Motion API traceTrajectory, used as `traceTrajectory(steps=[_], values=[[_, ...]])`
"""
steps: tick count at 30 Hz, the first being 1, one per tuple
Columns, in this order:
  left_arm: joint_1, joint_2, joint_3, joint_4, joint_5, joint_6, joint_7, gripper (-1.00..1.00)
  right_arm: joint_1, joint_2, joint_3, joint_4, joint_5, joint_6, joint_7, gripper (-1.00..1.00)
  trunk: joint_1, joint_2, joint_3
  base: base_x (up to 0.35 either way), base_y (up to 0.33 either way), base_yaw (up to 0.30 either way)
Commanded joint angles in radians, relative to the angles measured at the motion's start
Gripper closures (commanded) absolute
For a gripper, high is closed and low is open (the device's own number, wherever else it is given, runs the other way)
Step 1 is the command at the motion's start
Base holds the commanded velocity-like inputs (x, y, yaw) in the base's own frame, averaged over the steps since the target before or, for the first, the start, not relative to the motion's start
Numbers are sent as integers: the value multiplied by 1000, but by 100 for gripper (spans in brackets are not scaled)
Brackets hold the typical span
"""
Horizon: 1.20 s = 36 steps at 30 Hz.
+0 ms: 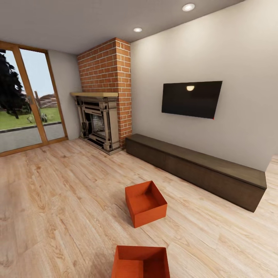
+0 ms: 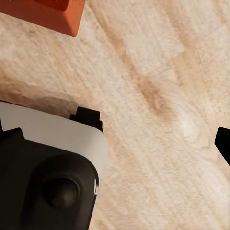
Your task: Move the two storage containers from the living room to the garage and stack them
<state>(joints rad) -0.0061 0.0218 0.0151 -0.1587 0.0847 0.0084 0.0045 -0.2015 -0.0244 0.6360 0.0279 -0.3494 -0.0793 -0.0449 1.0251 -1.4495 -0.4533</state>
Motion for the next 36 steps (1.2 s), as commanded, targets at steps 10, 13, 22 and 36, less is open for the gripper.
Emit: traceTrajectory(steps=[10,13,22,36], values=[[-2,7,-4,-433,1,235,9,-100,-3,-11,7,-214,-13,39,-30,-100,0,-1,-1,0,0,0],[-5,7,-3,-531,3,339,10,-100,-8,-10,3,-303,-15,115,-90,-100,0,-1,-1,0,0,0],[-181,-20,-3,-494,5,429,12,-100,-134,-12,0,-345,-153,182,-149,-100,0,-1,-1,0,0,0],[-558,-72,-3,-218,-3,400,12,-100,-332,-3,1,-222,-241,137,-154,-100,0,-1,-1,0,0,0]])
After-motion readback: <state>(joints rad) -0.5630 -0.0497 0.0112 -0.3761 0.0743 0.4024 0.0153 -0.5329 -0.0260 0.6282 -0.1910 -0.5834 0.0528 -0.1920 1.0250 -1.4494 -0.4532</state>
